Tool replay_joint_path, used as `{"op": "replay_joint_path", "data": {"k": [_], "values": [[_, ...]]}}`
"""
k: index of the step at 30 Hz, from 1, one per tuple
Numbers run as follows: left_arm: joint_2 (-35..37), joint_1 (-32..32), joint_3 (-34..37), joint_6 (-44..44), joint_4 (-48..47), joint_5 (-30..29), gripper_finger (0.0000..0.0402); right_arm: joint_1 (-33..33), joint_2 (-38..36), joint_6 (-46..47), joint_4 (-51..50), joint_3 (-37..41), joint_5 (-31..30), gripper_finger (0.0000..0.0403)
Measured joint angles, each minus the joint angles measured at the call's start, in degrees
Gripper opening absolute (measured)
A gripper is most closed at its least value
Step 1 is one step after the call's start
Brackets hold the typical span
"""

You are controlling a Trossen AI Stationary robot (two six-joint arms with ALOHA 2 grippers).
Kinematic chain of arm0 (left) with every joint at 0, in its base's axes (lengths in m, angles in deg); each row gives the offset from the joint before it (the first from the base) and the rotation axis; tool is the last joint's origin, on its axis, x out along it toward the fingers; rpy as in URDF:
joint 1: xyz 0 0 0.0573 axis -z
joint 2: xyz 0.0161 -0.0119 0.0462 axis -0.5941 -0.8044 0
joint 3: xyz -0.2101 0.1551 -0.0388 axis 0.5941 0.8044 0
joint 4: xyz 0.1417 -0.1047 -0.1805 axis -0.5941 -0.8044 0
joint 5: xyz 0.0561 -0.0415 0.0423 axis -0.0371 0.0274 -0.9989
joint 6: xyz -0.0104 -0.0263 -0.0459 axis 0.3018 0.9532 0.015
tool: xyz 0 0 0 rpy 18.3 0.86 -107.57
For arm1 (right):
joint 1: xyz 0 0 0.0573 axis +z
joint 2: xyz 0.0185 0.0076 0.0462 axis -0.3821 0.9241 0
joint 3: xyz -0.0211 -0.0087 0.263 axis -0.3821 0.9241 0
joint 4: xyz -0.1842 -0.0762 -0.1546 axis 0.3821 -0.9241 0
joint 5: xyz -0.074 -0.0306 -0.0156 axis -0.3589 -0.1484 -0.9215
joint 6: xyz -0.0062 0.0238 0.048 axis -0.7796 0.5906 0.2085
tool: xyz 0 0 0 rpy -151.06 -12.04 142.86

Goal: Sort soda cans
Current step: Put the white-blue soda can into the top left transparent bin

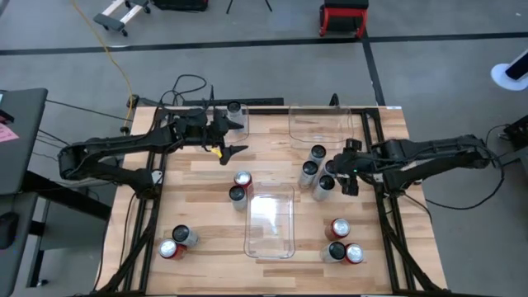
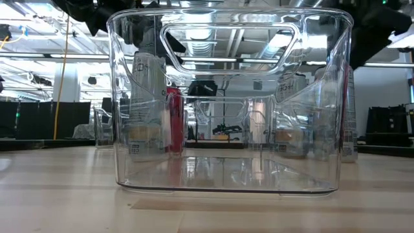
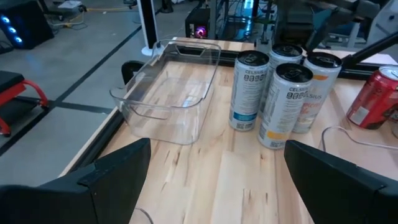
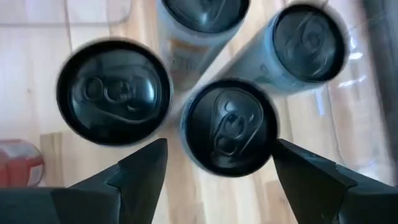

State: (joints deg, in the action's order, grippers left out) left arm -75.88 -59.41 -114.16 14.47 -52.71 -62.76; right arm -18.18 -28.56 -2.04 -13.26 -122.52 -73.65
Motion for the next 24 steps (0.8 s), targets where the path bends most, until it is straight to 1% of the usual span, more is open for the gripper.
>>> {"op": "replay_joint_path", "data": {"k": [9,12,15,18,24], "values": [[0.0,0.2,0.0,1.7,0.3,-0.7,0.0366,-3.4,4.3,-5.8,0.7,0.1,1.2,0.0388],[0.0,0.5,0.0,1.9,0.3,-2.2,0.0366,-4.9,4.9,-6.8,0.7,0.1,1.2,0.0397],[0.0,0.5,0.0,2.1,0.8,-2.6,0.0366,-6.1,4.7,-7.4,1.0,0.1,1.9,0.0391],[0.0,0.5,0.0,2.3,1.3,-2.7,0.0366,-7.9,4.8,-7.1,1.6,0.1,3.9,0.0377],[0.0,0.5,0.0,2.7,1.8,-2.7,0.0366,-10.9,4.7,-6.3,4.0,0.1,10.3,0.0327]]}}
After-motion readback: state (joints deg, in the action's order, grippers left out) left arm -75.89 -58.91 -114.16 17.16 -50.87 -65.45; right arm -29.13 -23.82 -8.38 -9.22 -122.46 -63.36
